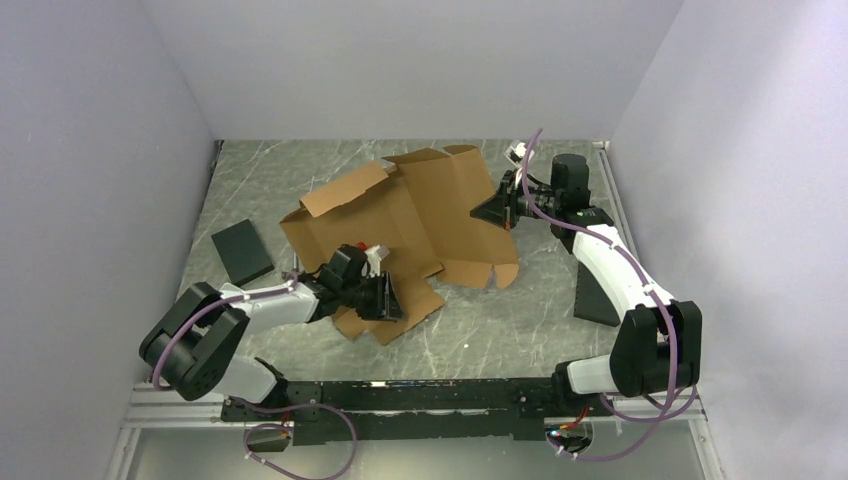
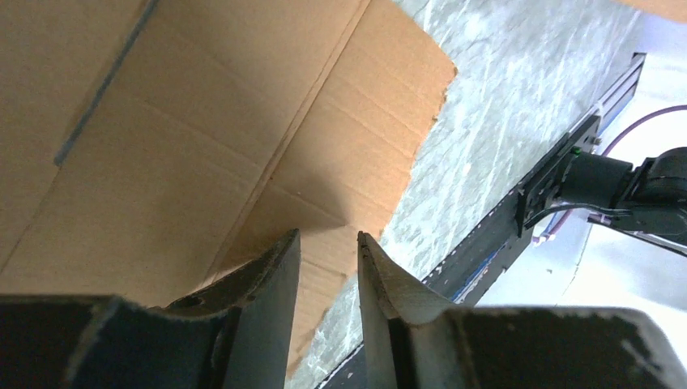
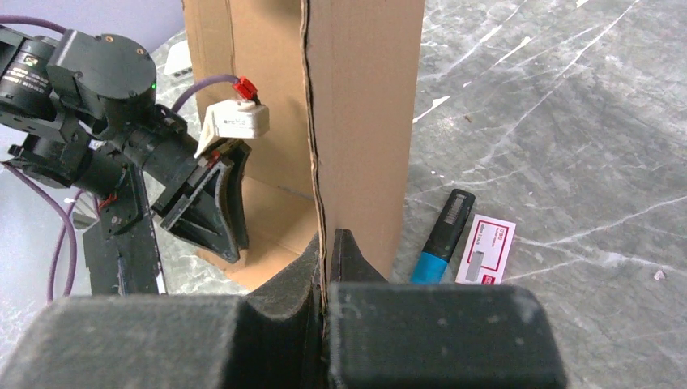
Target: Fold the paper box
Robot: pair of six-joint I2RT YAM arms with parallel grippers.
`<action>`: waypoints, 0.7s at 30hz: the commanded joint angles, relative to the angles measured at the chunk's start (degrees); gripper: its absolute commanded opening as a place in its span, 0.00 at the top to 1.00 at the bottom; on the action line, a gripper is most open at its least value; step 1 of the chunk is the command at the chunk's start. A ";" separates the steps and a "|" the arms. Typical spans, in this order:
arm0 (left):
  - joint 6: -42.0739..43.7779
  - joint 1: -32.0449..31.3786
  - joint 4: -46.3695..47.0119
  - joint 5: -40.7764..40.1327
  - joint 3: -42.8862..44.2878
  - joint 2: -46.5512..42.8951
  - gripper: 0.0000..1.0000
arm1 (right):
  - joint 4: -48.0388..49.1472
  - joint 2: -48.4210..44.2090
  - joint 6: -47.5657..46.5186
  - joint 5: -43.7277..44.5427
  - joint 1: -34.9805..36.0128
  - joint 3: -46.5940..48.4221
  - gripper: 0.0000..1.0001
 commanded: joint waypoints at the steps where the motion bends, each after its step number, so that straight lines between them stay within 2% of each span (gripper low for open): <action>1: 1.15 -1.83 0.12 -0.62 0.46 1.69 0.62 | 1.19 0.23 0.05 -1.25 0.12 -0.10 1.00; 8: 2.05 -2.37 -6.23 -5.11 2.14 -1.36 0.60 | 1.20 0.17 0.00 -1.27 0.14 -0.19 1.00; 15: 1.17 -2.32 -19.16 -14.59 4.79 -22.69 0.47 | 1.13 0.28 -0.12 -1.36 0.08 -0.19 1.00; 19: -5.46 -2.29 -24.57 -19.02 1.57 -32.67 0.38 | 1.20 0.30 -0.07 -1.48 0.12 -0.19 1.00; 21: -10.00 -2.28 -26.67 -19.79 -1.40 -36.45 0.37 | 1.18 0.31 -0.10 -1.41 0.17 -0.23 1.00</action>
